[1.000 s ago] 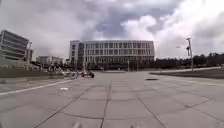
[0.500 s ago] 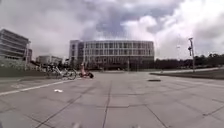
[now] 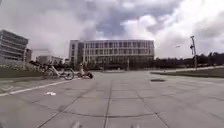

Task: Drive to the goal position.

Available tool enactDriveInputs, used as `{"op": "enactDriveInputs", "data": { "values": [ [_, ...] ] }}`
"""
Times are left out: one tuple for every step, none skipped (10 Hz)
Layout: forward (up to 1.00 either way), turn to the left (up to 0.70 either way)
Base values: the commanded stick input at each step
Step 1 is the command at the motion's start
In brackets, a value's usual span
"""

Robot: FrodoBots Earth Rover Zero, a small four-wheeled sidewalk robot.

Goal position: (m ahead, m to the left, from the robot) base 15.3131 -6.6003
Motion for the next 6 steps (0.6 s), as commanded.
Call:
{"op": "enactDriveInputs", "data": {
  "values": [
    [0.7,0.0],
    [0.7,0.0],
    [0.7,0.0],
    [0.7,0.0],
    [0.7,0.0],
    [0.7,0.0]
  ]
}}
